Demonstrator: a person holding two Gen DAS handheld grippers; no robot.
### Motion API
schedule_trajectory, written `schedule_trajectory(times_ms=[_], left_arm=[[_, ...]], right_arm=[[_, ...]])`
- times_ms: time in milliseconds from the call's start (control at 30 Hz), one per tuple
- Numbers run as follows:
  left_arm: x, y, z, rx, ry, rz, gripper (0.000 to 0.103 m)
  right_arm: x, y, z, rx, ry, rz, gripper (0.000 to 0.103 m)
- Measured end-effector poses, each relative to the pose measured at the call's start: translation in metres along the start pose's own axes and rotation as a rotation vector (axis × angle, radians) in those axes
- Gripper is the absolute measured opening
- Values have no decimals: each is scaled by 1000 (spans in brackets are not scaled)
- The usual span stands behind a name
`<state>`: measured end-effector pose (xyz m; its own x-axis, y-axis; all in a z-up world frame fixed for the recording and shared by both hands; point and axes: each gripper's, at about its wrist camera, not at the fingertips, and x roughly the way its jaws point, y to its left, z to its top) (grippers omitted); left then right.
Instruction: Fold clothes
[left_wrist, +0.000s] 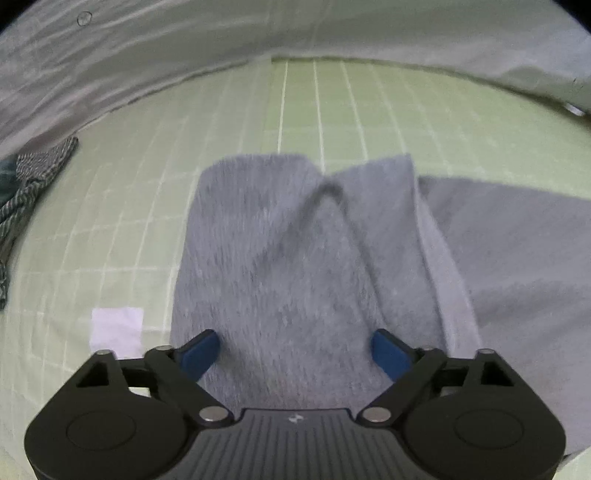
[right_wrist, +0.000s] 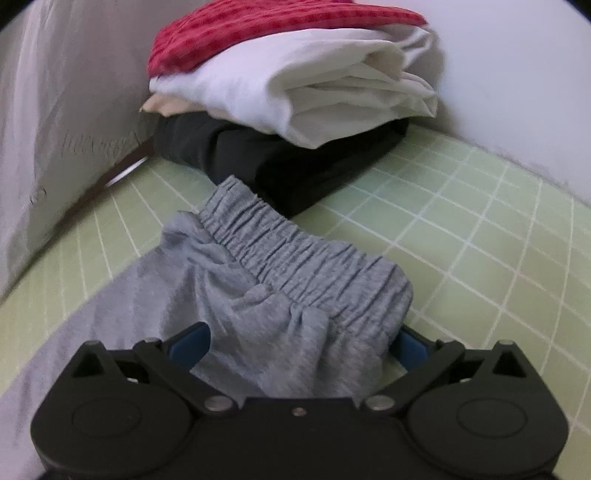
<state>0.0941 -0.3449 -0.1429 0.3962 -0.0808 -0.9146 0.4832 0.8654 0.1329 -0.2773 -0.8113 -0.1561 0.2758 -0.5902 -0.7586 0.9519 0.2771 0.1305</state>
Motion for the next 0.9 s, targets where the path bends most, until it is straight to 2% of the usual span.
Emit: schedule_trajectory(times_ms=[33, 100, 200, 267, 333, 367, 433, 667, 900], left_arm=[[1, -1, -1, 0, 0, 17, 103], [2, 0, -2, -7, 0, 23, 103], [4, 9, -1, -57, 21, -11, 103], [6, 17, -3, -93, 29, -38, 103], [7, 21, -5, -102, 23, -52, 103], [7, 22, -6, -104, 19, -57, 103], [6, 22, -7, -111, 23, -56, 103], [3, 27, -16, -114, -9, -63, 103], [0, 28, -29, -100, -59, -69, 103]], right_arm=[[2, 4, 0, -22, 4, -17, 103], [3, 9, -3, -51, 0, -27, 102], [-1, 16, -6, -108, -6, -43, 88], [-7, 18, -5, -111, -2, -30, 63], [-13, 21, -4, -118, -5, -14, 43], [-16, 24, -3, -126, -12, -6, 36], [-23, 31, -3, -145, -27, 3, 30], [-62, 57, 0, -136, -102, 70, 25], [-112, 110, -16, -192, -150, 250, 25]])
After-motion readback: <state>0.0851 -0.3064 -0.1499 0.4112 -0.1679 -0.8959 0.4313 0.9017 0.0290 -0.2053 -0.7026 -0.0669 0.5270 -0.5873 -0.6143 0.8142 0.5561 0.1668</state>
